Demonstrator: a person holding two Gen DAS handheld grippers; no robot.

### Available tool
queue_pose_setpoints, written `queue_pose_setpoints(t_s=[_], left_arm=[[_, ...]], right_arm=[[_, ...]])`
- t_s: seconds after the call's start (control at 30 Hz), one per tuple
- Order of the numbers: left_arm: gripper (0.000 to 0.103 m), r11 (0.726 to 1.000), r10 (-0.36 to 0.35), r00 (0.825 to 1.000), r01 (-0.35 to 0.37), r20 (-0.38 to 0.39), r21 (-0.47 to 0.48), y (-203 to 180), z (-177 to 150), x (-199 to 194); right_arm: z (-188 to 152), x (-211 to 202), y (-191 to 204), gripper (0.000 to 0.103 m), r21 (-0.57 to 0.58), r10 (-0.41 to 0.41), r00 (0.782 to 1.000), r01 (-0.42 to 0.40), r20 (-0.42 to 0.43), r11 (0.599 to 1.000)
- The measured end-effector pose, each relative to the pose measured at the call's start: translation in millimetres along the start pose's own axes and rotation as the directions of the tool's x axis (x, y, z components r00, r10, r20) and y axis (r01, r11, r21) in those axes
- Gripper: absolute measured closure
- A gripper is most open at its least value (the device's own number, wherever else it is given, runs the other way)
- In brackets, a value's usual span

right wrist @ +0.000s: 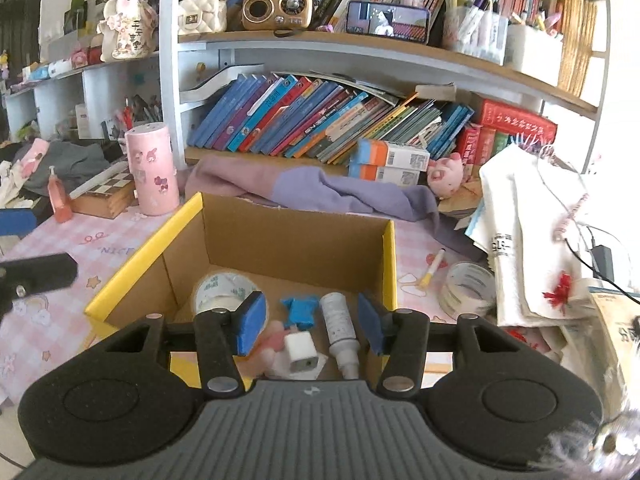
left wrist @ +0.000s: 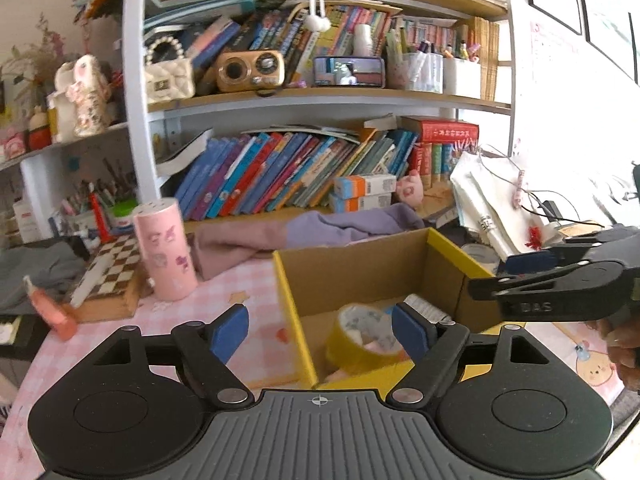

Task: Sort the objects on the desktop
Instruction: 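Withdraw both open tools from the box back over the desk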

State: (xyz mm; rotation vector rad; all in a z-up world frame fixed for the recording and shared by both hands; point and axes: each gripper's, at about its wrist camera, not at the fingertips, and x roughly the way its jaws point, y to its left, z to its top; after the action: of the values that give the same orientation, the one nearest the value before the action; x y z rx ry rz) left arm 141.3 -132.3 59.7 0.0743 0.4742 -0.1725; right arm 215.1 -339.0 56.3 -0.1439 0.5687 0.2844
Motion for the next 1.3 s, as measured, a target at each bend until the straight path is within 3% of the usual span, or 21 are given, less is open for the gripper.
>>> queue_pose_setpoints(t_s=[0.3, 0.63, 0.83, 1.3], left_arm=[[0.016, 0.999, 0.021, 0.999, -0.022, -0.031, -0.043, 34.4, -32.7, -34.9], [0.012, 0.996, 0.042, 0.996, -0.048, -0.082, -0.077, 62.4, -70.0, -69.7], [0.008, 0.989, 0.103, 0.991, -0.111, -0.088, -0.100, 68.4, -90.3, -88.2], [0.005, 0.987, 0.104, 0.982, -0.122, -0.160, -0.102, 74.4, -119.3, -106.4]], right_arm=[[-31.0, -29.3, 42.7, 0.050, 0.053, -0.053, 0.998, 0.054, -0.030, 0.997], [-69.5, -53.6, 110.2, 0.049, 0.094, -0.030, 0.995, 0.039, -0.095, 0.995], [-87.9, -68.6, 142.3, 0.046, 0.114, -0.020, 0.993, 0.034, -0.117, 0.993], [-119.5, -93.3, 170.2, 0.037, 0.112, -0.037, 0.987, 0.056, -0.159, 0.992]])
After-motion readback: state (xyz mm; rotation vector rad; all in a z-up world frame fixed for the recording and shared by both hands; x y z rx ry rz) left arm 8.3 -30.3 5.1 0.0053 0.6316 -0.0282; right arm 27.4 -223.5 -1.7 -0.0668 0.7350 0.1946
